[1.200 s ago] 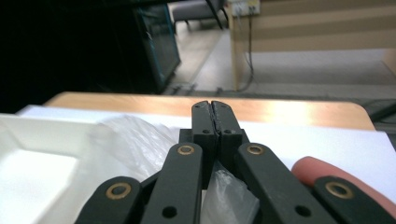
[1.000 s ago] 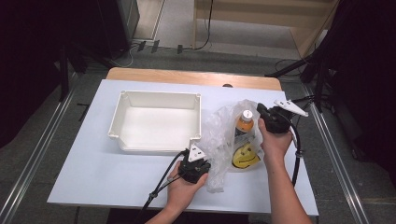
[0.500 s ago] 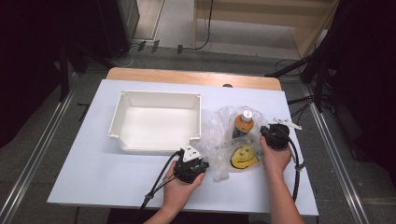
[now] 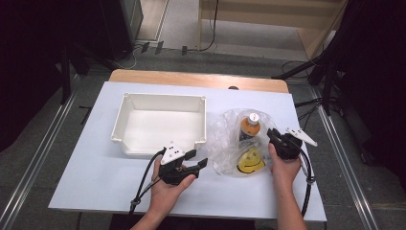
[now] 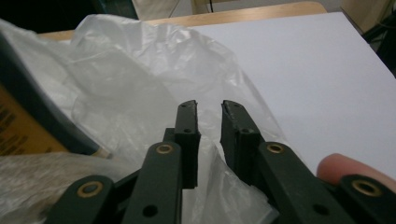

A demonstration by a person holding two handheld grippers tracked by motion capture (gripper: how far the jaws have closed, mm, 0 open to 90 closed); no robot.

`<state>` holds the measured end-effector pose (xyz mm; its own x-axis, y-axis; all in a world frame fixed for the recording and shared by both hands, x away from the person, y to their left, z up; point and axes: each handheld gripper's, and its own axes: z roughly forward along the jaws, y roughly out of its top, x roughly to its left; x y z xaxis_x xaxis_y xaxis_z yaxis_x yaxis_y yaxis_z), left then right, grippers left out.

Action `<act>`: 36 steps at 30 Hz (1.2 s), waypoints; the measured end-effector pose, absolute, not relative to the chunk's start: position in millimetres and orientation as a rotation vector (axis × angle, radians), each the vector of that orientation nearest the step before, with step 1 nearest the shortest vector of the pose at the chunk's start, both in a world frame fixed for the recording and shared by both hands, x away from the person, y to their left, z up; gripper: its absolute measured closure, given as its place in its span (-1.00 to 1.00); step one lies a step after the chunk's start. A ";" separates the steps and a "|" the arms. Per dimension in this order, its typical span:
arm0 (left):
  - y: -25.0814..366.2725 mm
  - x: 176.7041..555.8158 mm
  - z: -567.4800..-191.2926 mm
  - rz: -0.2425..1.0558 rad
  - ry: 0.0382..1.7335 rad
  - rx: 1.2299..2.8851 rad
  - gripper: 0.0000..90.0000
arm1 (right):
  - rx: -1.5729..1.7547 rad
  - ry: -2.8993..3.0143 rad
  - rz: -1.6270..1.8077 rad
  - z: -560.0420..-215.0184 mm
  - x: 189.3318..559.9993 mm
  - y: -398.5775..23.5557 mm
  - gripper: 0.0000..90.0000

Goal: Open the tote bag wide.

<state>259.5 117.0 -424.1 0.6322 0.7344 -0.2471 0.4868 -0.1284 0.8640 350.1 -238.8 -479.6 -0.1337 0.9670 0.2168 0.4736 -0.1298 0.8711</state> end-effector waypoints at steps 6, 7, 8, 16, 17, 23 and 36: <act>113.5 267.4 -400.0 0.302 0.982 1.701 0.19 | 1.530 1.669 1.184 -479.9 346.6 -230.3 0.85; 110.7 268.6 -397.5 0.300 0.975 1.704 0.19 | 1.526 1.674 1.180 -479.9 346.2 -229.9 0.86; 110.7 268.6 -397.5 0.300 0.975 1.704 0.19 | 1.527 1.674 1.181 -479.9 346.1 -229.4 0.86; 65.3 261.8 -400.4 0.293 0.863 1.781 -0.16 | 1.515 1.679 1.186 -480.0 345.4 -229.5 0.86; 55.5 262.0 -407.7 0.316 0.863 1.820 -0.29 | 1.510 1.681 1.186 -480.0 345.1 -229.2 0.85; 38.9 270.5 -439.8 0.315 0.902 1.987 -0.39 | 1.499 1.682 1.186 -480.0 344.1 -228.4 0.85; 45.6 285.1 -476.0 0.344 1.019 2.125 0.84 | 1.484 1.621 1.236 -476.9 338.3 -231.4 0.40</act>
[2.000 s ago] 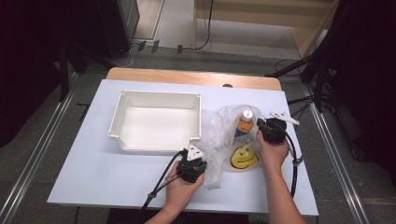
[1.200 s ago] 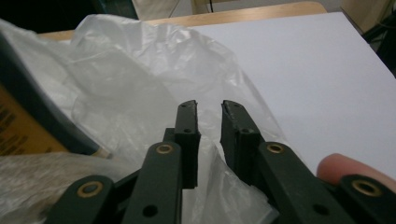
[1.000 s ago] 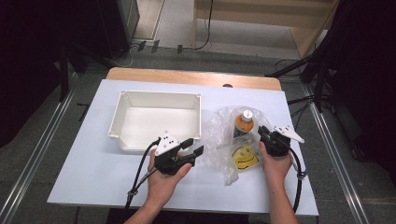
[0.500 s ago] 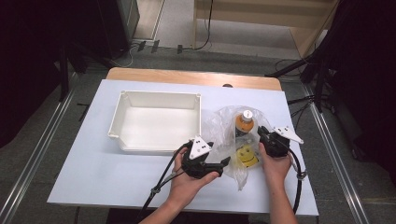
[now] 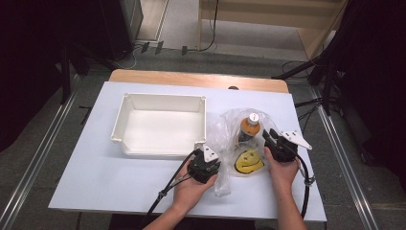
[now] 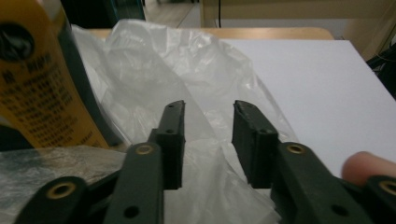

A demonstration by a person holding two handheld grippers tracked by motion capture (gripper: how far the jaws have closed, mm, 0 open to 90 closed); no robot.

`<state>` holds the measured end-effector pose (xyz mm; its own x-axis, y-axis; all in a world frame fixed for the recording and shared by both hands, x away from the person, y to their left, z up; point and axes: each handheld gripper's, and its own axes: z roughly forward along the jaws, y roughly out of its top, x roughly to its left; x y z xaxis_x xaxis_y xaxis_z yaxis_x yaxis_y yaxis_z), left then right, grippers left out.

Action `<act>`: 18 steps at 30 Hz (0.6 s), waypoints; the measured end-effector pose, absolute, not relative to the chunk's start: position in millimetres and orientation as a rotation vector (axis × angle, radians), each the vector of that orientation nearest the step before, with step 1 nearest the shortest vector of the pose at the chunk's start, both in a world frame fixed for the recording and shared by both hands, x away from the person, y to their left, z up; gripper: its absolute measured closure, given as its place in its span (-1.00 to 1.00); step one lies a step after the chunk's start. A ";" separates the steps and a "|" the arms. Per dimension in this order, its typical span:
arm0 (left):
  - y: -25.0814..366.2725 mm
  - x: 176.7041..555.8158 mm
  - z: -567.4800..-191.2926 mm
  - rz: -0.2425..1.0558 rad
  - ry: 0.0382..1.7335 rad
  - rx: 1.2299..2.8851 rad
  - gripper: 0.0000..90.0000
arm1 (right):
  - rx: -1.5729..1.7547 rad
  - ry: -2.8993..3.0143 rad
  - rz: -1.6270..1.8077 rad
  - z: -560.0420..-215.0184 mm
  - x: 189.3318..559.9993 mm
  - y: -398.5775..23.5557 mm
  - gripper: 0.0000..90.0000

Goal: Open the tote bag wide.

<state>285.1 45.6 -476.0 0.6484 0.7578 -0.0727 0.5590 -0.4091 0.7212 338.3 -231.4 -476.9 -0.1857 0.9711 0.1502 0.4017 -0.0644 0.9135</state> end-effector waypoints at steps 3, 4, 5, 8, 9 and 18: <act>44.6 283.3 -476.8 0.366 1.014 2.121 0.89 | 1.490 1.593 1.286 -473.6 332.2 -237.1 0.19; 44.5 282.9 -476.8 0.371 1.013 2.123 0.89 | 1.492 1.584 1.298 -471.5 328.0 -239.2 0.12; 44.6 283.0 -477.3 0.371 1.014 2.116 0.91 | 1.468 1.585 1.333 -464.7 318.0 -238.9 -0.01; 44.5 282.8 -477.6 0.371 1.016 2.113 0.92 | 1.394 1.636 1.377 -446.7 306.4 -233.1 -0.18; 44.5 282.8 -477.6 0.371 1.016 2.113 0.92 | 1.394 1.636 1.377 -446.7 306.4 -233.1 -0.18; 43.0 279.6 -477.5 0.405 1.007 2.125 0.88 | 1.406 1.825 1.316 -463.5 289.8 -190.8 0.23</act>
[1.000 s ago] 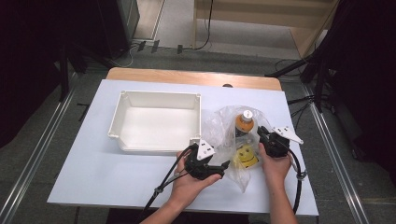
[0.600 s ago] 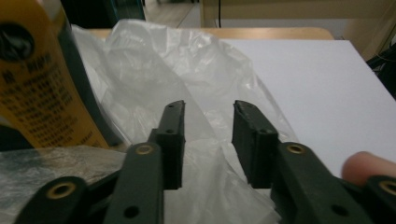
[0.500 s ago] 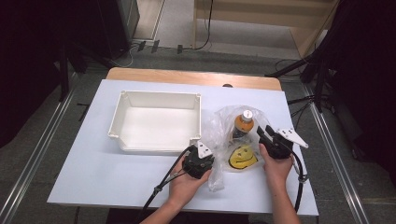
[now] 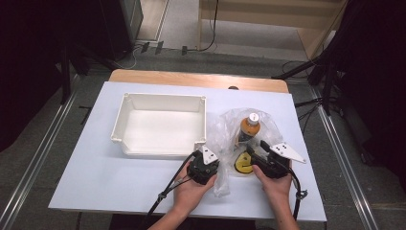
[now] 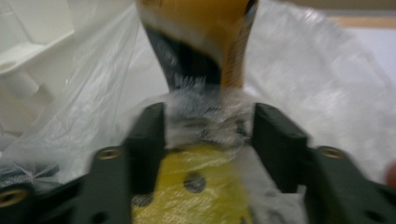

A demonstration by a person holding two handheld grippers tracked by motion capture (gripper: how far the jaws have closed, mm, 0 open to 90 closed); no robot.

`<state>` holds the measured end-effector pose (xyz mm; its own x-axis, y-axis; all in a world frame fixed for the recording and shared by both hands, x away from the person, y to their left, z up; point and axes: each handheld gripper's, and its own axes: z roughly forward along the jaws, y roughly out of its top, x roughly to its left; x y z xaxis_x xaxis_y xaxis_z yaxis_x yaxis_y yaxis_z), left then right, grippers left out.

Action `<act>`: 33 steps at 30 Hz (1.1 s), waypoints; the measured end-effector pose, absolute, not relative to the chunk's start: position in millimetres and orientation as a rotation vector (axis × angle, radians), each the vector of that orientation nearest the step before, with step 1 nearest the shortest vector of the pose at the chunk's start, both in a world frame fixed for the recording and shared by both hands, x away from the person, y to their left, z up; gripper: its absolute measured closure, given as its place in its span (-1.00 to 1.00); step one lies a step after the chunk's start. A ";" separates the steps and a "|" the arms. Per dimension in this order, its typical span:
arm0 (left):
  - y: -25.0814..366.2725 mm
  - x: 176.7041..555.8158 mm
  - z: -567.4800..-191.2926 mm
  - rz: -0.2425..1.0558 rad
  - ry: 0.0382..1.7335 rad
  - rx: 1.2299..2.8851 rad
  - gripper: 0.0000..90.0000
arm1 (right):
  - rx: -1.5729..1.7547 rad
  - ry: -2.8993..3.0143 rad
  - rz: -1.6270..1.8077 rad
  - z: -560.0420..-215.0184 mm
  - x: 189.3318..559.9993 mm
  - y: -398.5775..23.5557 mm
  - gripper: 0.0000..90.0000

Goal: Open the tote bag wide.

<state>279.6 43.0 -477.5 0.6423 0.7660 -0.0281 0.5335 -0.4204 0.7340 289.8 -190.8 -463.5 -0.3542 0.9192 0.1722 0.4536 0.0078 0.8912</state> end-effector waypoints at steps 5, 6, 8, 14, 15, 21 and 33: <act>43.1 279.5 -477.3 0.404 1.006 2.110 0.80 | 1.448 1.914 1.246 -473.9 297.0 -186.0 0.73; 44.0 279.8 -476.7 0.400 1.002 2.106 0.78 | 1.462 1.936 1.234 -475.9 298.5 -185.5 0.81; 45.5 279.9 -475.4 0.396 0.998 2.076 0.67 | 1.489 1.965 1.206 -477.0 301.0 -185.1 0.95; 52.9 273.7 -460.3 0.450 0.965 1.970 0.37 | 1.521 2.007 1.152 -480.1 306.5 -182.6 1.00; 52.9 273.7 -460.3 0.450 0.965 1.970 0.36 | 1.521 2.007 1.152 -480.1 306.5 -182.6 1.00; 61.4 272.9 -440.1 0.444 0.952 1.863 0.25 | 1.499 2.004 1.151 -480.3 305.9 -181.7 1.00; 63.9 284.4 -405.0 0.449 0.951 1.746 0.04 | 1.479 2.005 1.137 -480.7 305.0 -178.5 0.99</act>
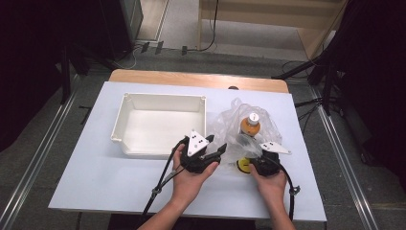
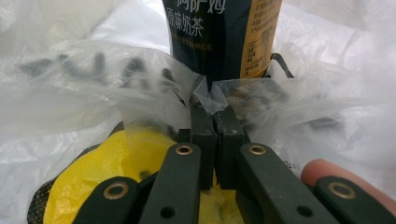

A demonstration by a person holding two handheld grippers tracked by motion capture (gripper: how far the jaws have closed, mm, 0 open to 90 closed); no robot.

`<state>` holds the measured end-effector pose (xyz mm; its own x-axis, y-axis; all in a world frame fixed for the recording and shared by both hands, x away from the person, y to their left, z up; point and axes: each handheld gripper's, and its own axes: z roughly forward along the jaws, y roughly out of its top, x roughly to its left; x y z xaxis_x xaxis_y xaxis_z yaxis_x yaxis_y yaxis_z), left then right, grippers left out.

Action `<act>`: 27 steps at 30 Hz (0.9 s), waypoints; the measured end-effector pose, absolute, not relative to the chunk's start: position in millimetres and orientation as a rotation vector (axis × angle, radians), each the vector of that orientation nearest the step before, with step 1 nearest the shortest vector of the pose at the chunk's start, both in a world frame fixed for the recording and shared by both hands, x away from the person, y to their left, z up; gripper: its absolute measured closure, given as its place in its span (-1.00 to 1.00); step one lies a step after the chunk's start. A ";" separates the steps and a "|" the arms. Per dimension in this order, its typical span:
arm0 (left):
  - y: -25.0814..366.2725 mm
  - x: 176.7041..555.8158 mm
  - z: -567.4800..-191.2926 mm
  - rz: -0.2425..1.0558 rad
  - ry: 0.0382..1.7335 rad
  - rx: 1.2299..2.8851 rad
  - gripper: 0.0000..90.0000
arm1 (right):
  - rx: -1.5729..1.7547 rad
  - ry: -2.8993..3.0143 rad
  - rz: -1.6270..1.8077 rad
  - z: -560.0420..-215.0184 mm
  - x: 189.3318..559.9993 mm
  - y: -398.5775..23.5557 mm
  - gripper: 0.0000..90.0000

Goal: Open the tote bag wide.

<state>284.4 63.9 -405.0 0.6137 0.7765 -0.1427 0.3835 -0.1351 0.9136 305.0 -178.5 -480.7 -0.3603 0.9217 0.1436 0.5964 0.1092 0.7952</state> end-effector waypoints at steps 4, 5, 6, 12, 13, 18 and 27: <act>69.2 288.3 -400.2 0.450 0.966 1.722 0.00 | 1.478 2.007 1.137 -480.7 305.1 -178.5 0.99; 71.0 289.4 -399.1 0.451 0.968 1.714 0.01 | 1.478 2.008 1.137 -480.7 305.2 -178.5 0.99; 74.3 291.0 -398.1 0.442 0.972 1.704 0.11 | 1.480 2.008 1.136 -480.7 305.2 -178.5 0.99; 67.5 293.5 -409.8 0.350 0.921 1.781 0.53 | 1.482 2.006 1.133 -480.7 305.3 -178.2 0.99; 67.5 293.5 -409.8 0.350 0.921 1.781 0.60 | 1.482 2.006 1.133 -480.7 305.3 -178.2 0.99; 53.6 293.6 -436.4 0.280 0.924 1.907 0.89 | 1.486 1.951 1.199 -478.0 301.4 -183.7 0.76; 49.3 296.2 -467.3 0.284 0.972 1.987 1.00 | 1.443 1.797 1.324 -453.2 283.1 -199.7 0.26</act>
